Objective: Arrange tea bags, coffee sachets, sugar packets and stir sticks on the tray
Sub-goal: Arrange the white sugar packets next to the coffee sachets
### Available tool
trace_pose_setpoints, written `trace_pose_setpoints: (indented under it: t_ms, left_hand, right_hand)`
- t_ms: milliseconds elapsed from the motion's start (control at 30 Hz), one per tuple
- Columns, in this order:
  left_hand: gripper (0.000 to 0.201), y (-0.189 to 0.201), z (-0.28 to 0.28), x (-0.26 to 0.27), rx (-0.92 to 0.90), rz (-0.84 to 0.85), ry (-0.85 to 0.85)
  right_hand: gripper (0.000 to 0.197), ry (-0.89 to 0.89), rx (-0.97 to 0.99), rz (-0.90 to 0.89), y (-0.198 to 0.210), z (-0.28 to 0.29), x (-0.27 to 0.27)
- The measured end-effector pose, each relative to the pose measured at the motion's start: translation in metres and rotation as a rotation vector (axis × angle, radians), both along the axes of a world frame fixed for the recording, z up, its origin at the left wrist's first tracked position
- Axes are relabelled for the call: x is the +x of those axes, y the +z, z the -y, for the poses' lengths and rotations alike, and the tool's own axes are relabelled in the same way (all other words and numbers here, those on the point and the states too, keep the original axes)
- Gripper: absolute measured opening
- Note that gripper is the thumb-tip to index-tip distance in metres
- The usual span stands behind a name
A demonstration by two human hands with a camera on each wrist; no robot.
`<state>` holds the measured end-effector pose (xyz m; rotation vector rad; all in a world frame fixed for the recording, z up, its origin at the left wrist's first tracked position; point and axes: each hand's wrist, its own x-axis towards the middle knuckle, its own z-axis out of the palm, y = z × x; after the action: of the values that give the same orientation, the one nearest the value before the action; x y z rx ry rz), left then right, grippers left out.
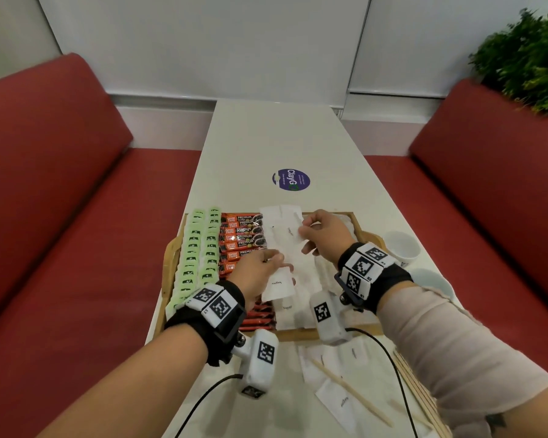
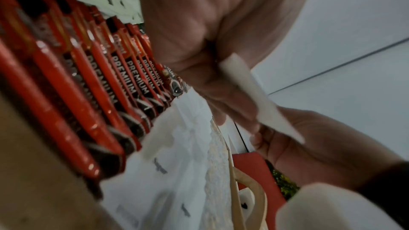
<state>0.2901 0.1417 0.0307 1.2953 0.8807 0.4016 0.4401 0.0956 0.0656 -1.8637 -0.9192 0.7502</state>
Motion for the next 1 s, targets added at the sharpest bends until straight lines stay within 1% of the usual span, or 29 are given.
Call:
trace_pose_setpoints:
  t_ms: [67,133,267,333,400,500,700,800,867,933,1000]
  left_hand:
    - [0.035,-0.009,-0.012,0.006,0.121,-0.099,-0.038]
    - [0.037,-0.010,-0.021,0.012,0.207,-0.168,-0.060]
    - [0.035,-0.003,-0.043,0.023,0.411,-0.285,0.006]
    - [0.035,-0.003,-0.055,0.026,0.462,-0.309,0.039]
    - [0.036,-0.006,-0.064,0.029,0.468,-0.333,0.064]
    - [0.031,-0.012,-0.077,0.033,0.469,-0.378,0.093]
    - [0.033,-0.018,-0.093,0.040,0.481,-0.378,0.127]
    - [0.034,-0.021,-0.095,0.040,0.490,-0.384,0.134]
    - [0.033,-0.023,-0.096,0.040,0.473,-0.372,0.150]
    - [0.032,-0.023,-0.096,0.040,0.461,-0.361,0.163]
    - [0.030,-0.023,-0.096,0.039,0.455,-0.352,0.169]
  right_hand:
    - [0.019,-0.025,-0.015,0.064,-0.002,-0.015,0.011]
    - [0.019,-0.033,-0.041,0.090,-0.005,-0.031,0.020]
    - [0.019,-0.028,-0.095,0.133,-0.015,-0.063,0.032]
    - [0.023,-0.022,-0.130,0.155,-0.021,-0.077,0.037]
    - [0.028,-0.012,-0.168,0.175,-0.027,-0.089,0.042]
    - [0.026,-0.003,-0.220,0.195,-0.033,-0.103,0.047]
    - [0.027,0.071,-0.328,0.212,-0.038,-0.126,0.051]
    - [0.028,0.073,-0.355,0.251,-0.042,-0.135,0.051]
    - [0.025,0.080,-0.370,0.305,-0.043,-0.139,0.050]
    - [0.013,0.077,-0.377,0.353,-0.043,-0.142,0.050]
    - [0.009,0.070,-0.388,0.401,-0.041,-0.142,0.048]
